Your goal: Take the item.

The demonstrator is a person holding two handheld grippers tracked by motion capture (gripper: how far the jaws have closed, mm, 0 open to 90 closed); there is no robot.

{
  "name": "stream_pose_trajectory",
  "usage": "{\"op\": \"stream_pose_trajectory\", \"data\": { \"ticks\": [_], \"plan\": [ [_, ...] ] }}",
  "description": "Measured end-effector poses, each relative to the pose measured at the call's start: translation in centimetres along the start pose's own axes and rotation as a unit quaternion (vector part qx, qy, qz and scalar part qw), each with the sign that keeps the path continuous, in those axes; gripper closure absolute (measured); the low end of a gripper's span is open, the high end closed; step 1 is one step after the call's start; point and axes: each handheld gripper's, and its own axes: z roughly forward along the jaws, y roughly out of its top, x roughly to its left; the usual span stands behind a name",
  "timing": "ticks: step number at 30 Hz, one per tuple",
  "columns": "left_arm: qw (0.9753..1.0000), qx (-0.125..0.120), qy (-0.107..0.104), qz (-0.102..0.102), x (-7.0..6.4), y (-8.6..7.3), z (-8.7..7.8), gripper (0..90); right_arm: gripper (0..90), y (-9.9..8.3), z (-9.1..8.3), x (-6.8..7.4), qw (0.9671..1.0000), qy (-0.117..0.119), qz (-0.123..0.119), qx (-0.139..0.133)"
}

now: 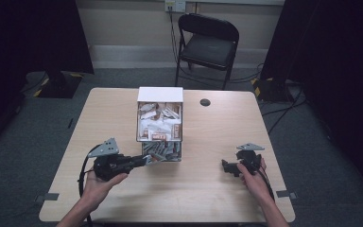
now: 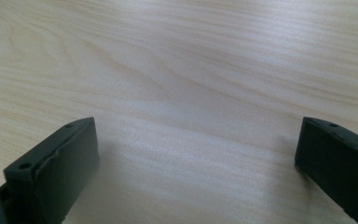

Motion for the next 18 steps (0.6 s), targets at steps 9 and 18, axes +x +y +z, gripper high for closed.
{"op": "stream_pose_trajectory", "data": {
  "ticks": [9,18],
  "plan": [
    [0.9998,-0.013,0.007,-0.017,0.7,-0.5,-2.1,84.8,0.0,0.0,0.0,0.0,1.0000,0.000,0.000,0.000],
    [0.9994,-0.019,0.015,-0.023,1.4,-0.6,-3.2,84.8,0.0,0.0,0.0,0.0,1.0000,0.000,0.000,0.000]
  ]
}}
